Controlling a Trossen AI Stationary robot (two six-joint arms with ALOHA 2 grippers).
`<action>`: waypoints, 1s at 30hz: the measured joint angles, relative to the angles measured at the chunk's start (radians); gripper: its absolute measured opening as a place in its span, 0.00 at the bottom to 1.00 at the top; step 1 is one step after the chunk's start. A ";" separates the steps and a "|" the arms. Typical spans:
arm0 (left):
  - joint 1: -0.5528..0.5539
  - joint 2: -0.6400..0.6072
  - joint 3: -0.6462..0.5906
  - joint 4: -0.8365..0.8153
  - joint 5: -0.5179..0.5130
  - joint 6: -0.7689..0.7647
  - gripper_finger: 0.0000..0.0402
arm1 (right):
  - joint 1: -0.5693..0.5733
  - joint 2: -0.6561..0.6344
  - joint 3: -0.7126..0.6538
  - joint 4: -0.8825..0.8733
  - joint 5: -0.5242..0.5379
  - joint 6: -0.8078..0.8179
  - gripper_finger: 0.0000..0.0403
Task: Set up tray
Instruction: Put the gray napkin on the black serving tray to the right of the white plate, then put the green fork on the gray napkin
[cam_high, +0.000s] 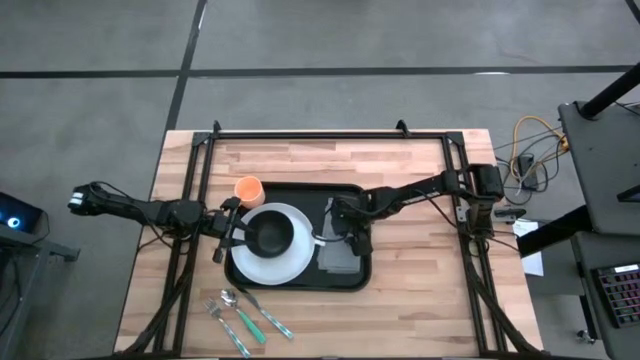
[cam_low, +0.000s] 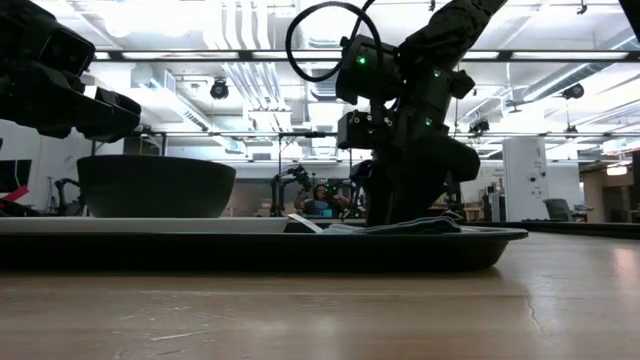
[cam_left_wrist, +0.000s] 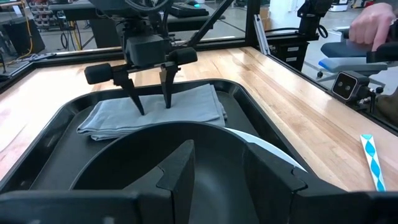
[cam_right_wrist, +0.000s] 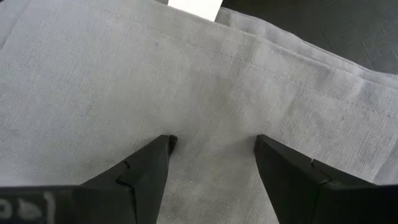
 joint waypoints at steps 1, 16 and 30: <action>0.000 0.000 0.000 0.000 0.000 0.000 0.30 | 0.001 0.000 0.004 -0.007 0.000 0.000 0.56; 0.000 0.000 0.000 0.000 0.000 0.000 0.30 | 0.011 -0.005 0.177 -0.318 -0.005 0.033 0.56; 0.000 0.000 0.000 0.000 0.000 0.000 0.30 | 0.011 -0.005 0.196 -0.296 -0.007 0.123 0.56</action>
